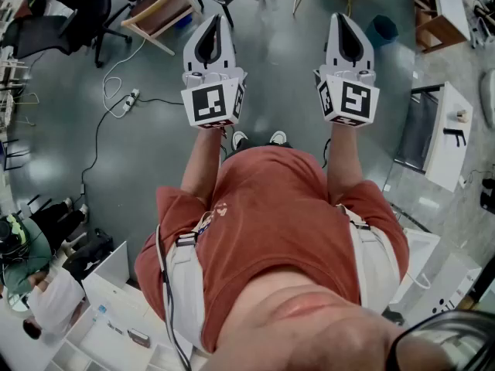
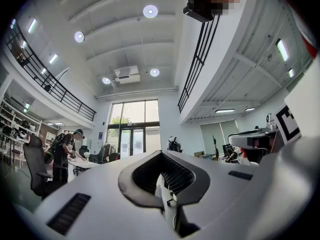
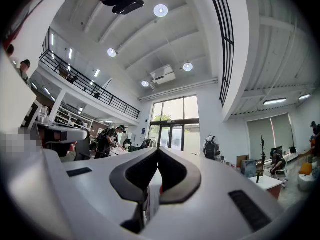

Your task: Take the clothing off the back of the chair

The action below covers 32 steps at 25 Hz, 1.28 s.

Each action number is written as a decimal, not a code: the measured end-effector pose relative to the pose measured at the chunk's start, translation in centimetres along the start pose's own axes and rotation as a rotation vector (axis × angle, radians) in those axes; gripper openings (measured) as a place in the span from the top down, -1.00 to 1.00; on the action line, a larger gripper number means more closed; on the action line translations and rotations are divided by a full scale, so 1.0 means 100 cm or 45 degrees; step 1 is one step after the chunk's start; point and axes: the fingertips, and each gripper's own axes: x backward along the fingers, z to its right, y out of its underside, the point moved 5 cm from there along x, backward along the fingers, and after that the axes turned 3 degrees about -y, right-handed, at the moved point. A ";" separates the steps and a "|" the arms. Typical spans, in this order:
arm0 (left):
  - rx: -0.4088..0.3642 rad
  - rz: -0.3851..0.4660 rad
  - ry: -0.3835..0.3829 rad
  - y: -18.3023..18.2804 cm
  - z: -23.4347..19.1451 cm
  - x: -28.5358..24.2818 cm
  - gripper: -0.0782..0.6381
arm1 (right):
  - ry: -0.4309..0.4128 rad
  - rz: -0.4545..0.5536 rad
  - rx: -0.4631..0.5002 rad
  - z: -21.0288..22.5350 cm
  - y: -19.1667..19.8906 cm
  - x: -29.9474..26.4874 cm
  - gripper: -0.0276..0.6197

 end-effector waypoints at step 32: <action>-0.005 -0.071 0.023 0.036 0.052 -0.026 0.74 | -0.051 -0.077 -0.157 0.043 0.046 -0.001 0.85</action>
